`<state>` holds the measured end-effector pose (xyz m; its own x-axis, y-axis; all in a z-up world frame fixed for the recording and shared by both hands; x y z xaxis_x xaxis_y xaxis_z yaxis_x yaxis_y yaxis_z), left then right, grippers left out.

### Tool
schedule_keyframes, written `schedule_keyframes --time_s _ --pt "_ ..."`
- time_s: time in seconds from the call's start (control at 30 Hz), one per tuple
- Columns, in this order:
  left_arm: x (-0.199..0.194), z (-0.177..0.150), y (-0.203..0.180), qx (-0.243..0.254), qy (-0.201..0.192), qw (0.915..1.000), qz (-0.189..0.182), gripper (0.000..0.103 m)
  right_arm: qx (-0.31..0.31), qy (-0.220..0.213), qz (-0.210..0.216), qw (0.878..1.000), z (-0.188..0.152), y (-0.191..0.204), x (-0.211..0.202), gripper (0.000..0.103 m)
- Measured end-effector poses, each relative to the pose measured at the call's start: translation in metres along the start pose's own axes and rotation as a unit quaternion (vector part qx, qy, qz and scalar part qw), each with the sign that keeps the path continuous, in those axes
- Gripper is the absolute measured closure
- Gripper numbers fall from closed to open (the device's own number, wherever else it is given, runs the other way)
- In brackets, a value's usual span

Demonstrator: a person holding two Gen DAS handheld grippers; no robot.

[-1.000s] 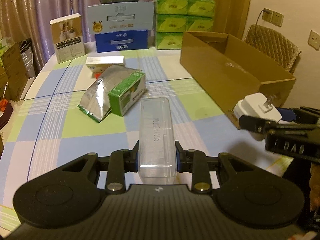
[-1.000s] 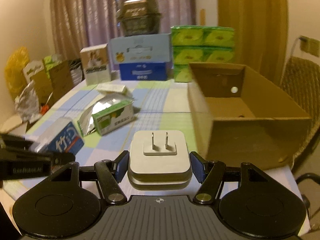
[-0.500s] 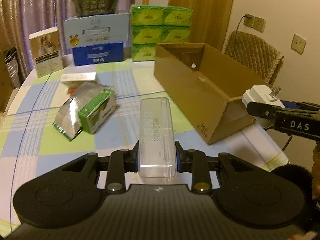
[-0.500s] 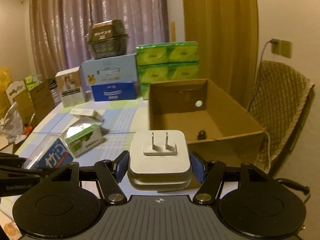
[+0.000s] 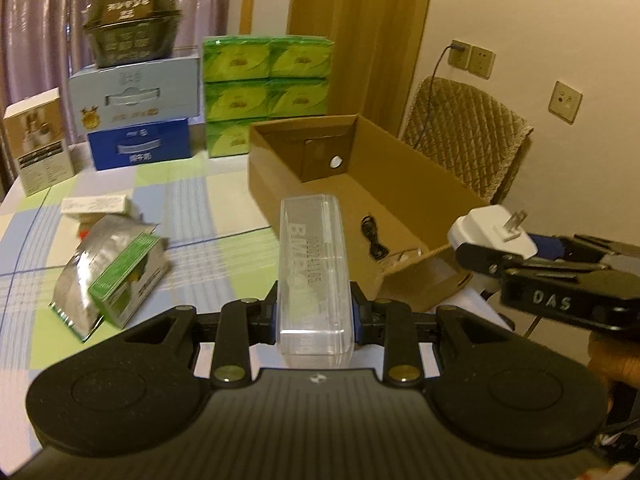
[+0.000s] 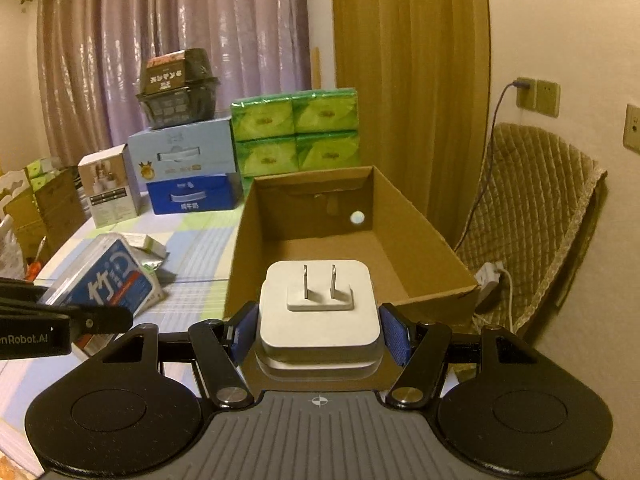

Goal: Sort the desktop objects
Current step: 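Carry the clear case with the left tool while the right tool carries the plug to the cardboard box, then lower the case into the box and open the left tool while the right tool releases the plug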

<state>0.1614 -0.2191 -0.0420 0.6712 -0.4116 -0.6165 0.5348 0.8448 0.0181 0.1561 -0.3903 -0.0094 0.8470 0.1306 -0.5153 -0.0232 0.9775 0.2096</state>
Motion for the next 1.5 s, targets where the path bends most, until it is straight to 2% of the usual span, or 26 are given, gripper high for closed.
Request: schedule_keyframes --time_s 0.23,1.03,1.5 --pt "0.017 0.018 -0.014 0.012 -0.001 0.9998 -0.015 0.077 0.011 0.014 -0.003 1.0 0.014 -0.015 0.012 0.041" --pt "0.075 0.067 -0.039 0.021 0.0 0.9988 -0.045 0.077 0.01 0.004 -0.012 1.0 0.061 -0.054 0.053 0.041" --pt "0.113 0.087 -0.042 0.029 0.009 0.9984 -0.047 0.077 0.027 0.019 -0.017 0.999 0.071 -0.068 0.089 0.041"
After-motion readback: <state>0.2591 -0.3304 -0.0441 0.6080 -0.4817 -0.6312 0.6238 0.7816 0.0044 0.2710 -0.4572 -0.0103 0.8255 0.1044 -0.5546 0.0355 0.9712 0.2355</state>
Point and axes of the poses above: each gripper's, at about its wrist camera, not at the fingertips, and x roughly the way its jaws point, y to its left, z to its top, the point moved 8 cm from there along x, roughly the way its jaws point, and after that the axes turned 10 degrees about x, right-handed, at the moved point
